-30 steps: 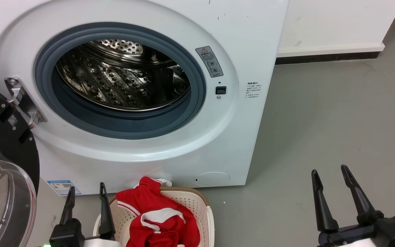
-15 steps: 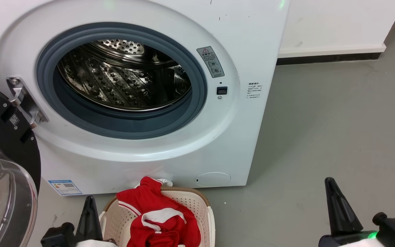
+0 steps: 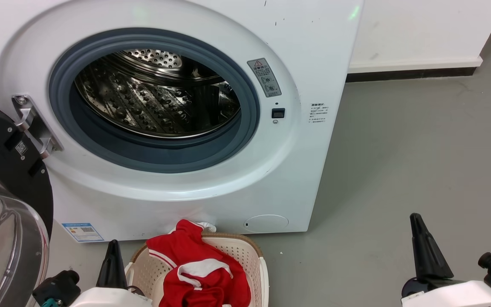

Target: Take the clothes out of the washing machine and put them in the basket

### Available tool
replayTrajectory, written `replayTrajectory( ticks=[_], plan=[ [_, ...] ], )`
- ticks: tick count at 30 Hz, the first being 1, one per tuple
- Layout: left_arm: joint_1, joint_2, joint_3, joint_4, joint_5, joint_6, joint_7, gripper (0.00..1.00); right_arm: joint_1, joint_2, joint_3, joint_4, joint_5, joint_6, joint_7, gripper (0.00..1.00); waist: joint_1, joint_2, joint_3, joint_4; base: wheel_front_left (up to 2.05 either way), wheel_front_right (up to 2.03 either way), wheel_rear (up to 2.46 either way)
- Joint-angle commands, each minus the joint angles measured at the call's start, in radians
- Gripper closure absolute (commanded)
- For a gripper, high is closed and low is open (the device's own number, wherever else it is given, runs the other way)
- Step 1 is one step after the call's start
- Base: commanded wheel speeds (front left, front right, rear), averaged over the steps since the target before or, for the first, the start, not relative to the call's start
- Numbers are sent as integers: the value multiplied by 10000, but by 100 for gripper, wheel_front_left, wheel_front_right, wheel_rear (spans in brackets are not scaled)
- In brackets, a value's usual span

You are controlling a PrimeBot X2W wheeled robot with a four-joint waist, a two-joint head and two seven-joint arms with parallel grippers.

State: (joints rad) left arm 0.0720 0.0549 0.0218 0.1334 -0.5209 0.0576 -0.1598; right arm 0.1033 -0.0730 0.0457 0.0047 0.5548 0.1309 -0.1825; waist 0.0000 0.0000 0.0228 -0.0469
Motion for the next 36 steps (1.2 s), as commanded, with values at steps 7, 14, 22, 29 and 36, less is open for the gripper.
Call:
replayTrajectory(
  ticks=[7,14,22,29,36],
  plan=[
    [-404,86,107,26,-1374,-262,294,100,-445,-117,-92,175,1428,-1,260,100,0,0,-14,34,0,0,0],
    [-564,99,167,132,-2441,-439,535,100,-637,-151,-165,413,2500,-1,482,100,0,0,-28,67,0,0,0],
    [-737,109,236,254,-3564,-629,793,100,-825,-174,-252,663,3624,-1,725,100,0,0,-43,104,0,0,0],
    [-877,114,297,354,-4467,-787,1010,100,-992,-188,-332,858,4534,-1,934,100,0,0,-57,136,0,0,0],
    [-972,115,348,437,-5195,-910,1189,100,-1132,-195,-406,1031,5252,-1,1103,100,0,0,-68,164,0,0,0]
  ],
)
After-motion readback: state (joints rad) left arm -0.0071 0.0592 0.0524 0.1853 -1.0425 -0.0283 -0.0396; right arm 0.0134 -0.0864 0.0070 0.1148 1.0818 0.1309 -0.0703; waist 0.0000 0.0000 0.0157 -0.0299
